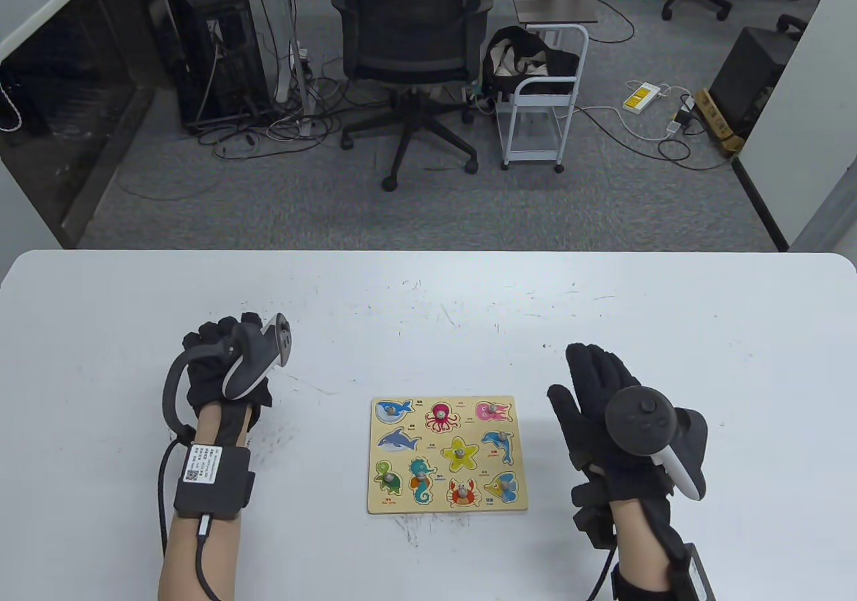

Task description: Fit puzzle pieces into frame

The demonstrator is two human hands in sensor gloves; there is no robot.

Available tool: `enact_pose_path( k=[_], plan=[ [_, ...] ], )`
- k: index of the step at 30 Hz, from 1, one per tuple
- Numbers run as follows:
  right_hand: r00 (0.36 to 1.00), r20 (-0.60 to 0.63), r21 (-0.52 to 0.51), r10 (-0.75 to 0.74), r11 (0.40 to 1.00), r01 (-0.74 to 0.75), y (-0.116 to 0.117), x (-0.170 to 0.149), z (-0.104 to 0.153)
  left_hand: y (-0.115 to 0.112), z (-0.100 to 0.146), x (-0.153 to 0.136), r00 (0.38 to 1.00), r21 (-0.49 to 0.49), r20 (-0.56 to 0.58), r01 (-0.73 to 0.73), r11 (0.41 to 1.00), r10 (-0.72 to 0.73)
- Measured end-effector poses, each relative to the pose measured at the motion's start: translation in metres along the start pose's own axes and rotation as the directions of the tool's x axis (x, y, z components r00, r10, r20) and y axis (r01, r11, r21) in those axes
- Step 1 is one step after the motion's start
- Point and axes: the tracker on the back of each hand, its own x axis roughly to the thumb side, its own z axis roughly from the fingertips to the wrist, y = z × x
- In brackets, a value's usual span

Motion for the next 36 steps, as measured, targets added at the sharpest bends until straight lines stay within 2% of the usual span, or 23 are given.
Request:
enact_pose_path(
  k=[9,13,16,27,36],
  plan=[
    [1.0,-0.022,0.005,-0.003,1.0,0.003,-0.001,-0.002,-0.001,-0.046,-0.05,-0.026,0.993,-0.011,-0.121,-0.019,1.0,0.018],
    [0.999,-0.043,0.008,0.014,1.0,-0.014,0.0,-0.002,-0.001,-0.068,-0.069,-0.025,0.989,-0.068,-0.136,-0.06,0.996,0.05],
    [0.998,-0.058,0.017,0.024,1.0,-0.023,0.002,-0.003,-0.003,-0.084,-0.083,-0.017,0.993,-0.093,-0.118,-0.033,0.995,0.021],
    [0.993,-0.092,0.047,0.072,0.997,-0.068,0.01,-0.004,-0.009,-0.117,-0.112,-0.006,0.992,-0.131,-0.121,0.025,0.991,-0.041],
    [0.993,-0.088,0.048,0.076,0.996,-0.072,0.012,-0.004,-0.01,-0.131,-0.113,-0.002,0.993,-0.144,-0.11,0.028,0.989,-0.044]
  ],
)
